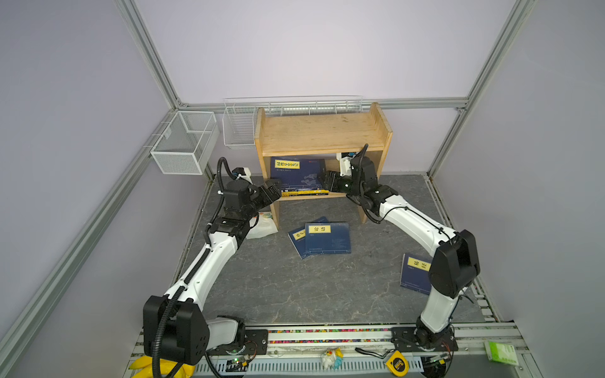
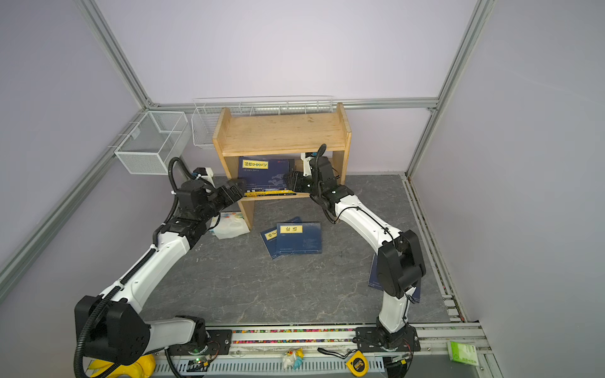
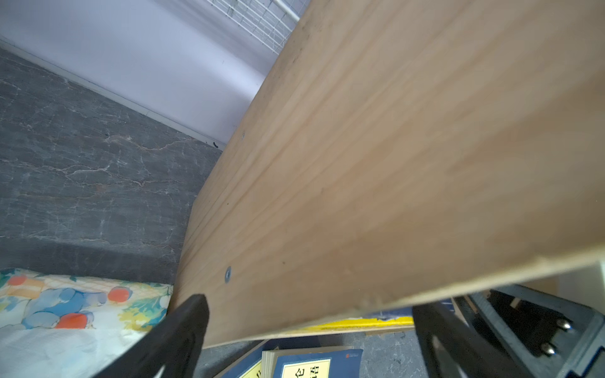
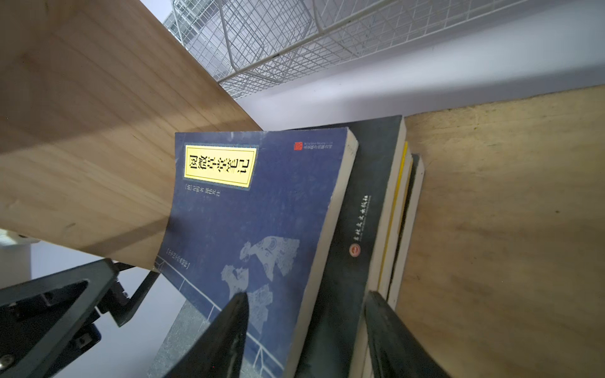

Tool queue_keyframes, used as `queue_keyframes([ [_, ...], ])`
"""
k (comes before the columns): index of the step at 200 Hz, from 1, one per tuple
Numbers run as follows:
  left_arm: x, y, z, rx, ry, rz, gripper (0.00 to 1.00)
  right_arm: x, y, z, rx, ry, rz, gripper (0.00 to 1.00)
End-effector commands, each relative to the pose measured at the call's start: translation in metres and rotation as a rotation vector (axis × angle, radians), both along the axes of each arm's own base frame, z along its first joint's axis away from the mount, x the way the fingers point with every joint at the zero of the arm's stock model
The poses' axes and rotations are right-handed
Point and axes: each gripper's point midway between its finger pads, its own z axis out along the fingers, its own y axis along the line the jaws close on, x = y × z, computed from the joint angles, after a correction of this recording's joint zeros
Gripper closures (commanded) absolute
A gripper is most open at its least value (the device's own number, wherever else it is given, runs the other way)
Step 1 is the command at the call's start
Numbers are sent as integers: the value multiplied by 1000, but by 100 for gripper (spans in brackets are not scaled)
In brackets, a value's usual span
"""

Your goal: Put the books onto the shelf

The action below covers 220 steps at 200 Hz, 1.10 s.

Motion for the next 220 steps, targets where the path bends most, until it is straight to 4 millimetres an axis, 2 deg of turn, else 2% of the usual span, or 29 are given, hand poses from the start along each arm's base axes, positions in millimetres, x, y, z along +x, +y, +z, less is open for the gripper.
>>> queue_keyframes([
  [1,-14,-3,22,-27,-59,-46,2,-13,-2,21,-27,-56,14,39],
  [27,-39,-12,29,-16,-76,-140,2,-27,-14,38,-65,-96,19,38],
  [54,-75,-21,14,-31,-34,-245,2,-57,-30,38,-95,-90,39,37],
  [83,-110,-24,-17,-20,54,-264,2,-95,-47,15,-113,-29,61,37],
  [111,-139,-46,-61,-28,150,-314,3,-131,-64,-15,-131,51,57,36],
  [127,-147,-58,-92,-45,204,-328,3,-147,-72,-40,-130,109,37,34],
  [156,-150,-80,-138,-38,259,-334,4,-161,-89,-93,-149,202,-24,25],
  [160,-149,-83,-143,-34,263,-335,4,-165,-93,-109,-170,228,-30,24],
  [185,-136,-101,-155,-29,249,-356,5,-168,-101,-150,-224,287,-49,17],
  [220,-108,-118,-163,-4,232,-336,7,-161,-100,-188,-245,325,-46,10],
])
